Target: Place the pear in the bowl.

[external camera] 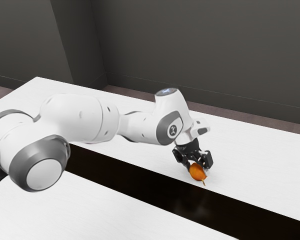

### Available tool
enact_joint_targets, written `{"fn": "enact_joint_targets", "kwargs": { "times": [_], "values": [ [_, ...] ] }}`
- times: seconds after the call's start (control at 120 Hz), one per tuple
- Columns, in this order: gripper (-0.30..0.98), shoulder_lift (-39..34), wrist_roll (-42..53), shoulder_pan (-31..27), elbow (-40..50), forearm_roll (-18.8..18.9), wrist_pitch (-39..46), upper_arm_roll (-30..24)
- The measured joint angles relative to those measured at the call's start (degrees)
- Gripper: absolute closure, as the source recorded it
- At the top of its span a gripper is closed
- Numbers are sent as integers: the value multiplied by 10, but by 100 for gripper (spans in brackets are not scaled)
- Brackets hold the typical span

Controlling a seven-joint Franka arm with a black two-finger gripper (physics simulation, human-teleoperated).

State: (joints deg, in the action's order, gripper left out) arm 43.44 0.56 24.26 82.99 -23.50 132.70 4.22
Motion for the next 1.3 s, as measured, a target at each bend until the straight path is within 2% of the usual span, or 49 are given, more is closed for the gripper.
{"fn": "enact_joint_targets", "kwargs": {
  "times": [0.292, 0.508, 0.733, 1.3],
  "values": [
    [26, 6, -9, 0, 0, 4, 6, -3],
    [38, -18, -18, 2, 3, 13, 8, 18],
    [43, -64, -31, 5, 23, 22, 9, 72],
    [38, -169, -44, 7, 128, 24, 3, 227]
  ]
}}
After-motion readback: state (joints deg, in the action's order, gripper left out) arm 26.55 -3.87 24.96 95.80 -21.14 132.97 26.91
